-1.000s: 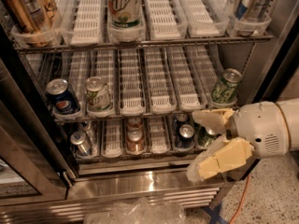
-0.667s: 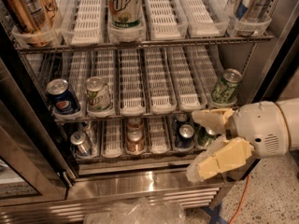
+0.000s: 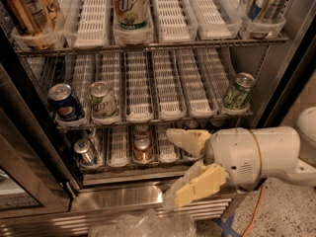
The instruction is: Pick orange can from bottom shelf of fridge
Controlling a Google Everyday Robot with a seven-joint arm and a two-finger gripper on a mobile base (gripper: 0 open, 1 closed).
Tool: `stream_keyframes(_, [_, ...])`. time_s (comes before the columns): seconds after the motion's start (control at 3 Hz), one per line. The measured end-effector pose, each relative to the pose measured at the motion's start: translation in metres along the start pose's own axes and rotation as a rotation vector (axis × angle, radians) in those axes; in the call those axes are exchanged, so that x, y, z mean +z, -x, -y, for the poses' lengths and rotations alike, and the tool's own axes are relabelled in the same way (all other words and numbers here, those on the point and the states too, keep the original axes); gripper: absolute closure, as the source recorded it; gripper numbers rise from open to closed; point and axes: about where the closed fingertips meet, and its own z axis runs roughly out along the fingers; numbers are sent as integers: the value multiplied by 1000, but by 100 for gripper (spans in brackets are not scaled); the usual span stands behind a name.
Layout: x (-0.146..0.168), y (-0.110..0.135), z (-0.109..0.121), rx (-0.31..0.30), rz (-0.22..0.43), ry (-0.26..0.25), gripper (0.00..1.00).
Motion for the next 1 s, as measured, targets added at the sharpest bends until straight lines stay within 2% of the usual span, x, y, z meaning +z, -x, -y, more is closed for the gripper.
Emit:
stream_keyframes(0.33, [8, 5, -6, -18, 7, 20, 0])
stream_keyframes(0.67, [8, 4, -6, -18, 4, -8, 0])
stream_keyframes(1.0, [26, 2, -7, -42, 61, -79, 0])
